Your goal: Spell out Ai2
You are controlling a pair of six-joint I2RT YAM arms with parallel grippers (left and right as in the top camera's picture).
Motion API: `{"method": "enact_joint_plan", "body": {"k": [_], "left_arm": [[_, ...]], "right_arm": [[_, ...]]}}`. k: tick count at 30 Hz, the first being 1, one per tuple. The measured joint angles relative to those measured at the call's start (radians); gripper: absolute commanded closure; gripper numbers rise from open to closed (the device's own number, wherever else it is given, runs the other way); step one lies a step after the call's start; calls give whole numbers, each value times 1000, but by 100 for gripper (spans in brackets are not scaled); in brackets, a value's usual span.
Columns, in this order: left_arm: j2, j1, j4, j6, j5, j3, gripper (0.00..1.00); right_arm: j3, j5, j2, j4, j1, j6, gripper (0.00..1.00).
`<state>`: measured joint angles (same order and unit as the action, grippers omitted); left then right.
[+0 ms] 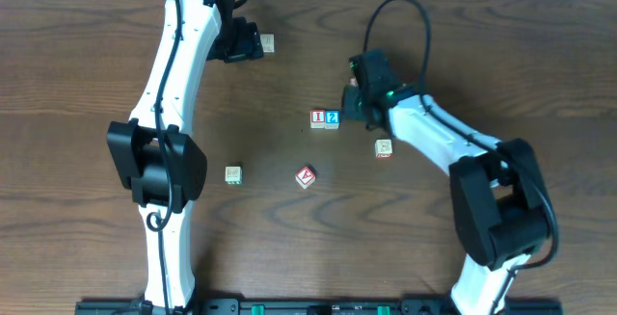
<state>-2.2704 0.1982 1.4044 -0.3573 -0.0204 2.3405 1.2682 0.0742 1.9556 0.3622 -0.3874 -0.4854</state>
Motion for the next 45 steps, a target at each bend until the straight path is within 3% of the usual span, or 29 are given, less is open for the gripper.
{"method": "enact_joint_plan", "body": {"k": [5, 14, 18, 20, 21, 33, 36, 45], "left_arm": [[0, 0, 4, 0, -3, 0, 4], [0, 0, 5, 0, -6, 0, 4], [0, 0, 5, 0, -6, 0, 4], [0, 0, 8, 0, -6, 0, 3], [0, 0, 11, 0, -6, 0, 2], [0, 2, 37, 7, -6, -1, 0], [0, 14, 58, 9, -8, -1, 6], [0, 161, 116, -13, -52, -1, 6]], "right_arm": [[109, 12, -1, 47, 39, 73, 75], [245, 14, -8, 156, 43, 171, 50], [273, 13, -8, 201, 43, 192, 24], [283, 13, -8, 225, 43, 198, 4], [289, 13, -8, 239, 43, 206, 1], [323, 65, -124, 275, 45, 269, 1], [327, 73, -226, 274, 54, 280, 1], [341, 84, -427, 296, 155, 285, 1]]}}
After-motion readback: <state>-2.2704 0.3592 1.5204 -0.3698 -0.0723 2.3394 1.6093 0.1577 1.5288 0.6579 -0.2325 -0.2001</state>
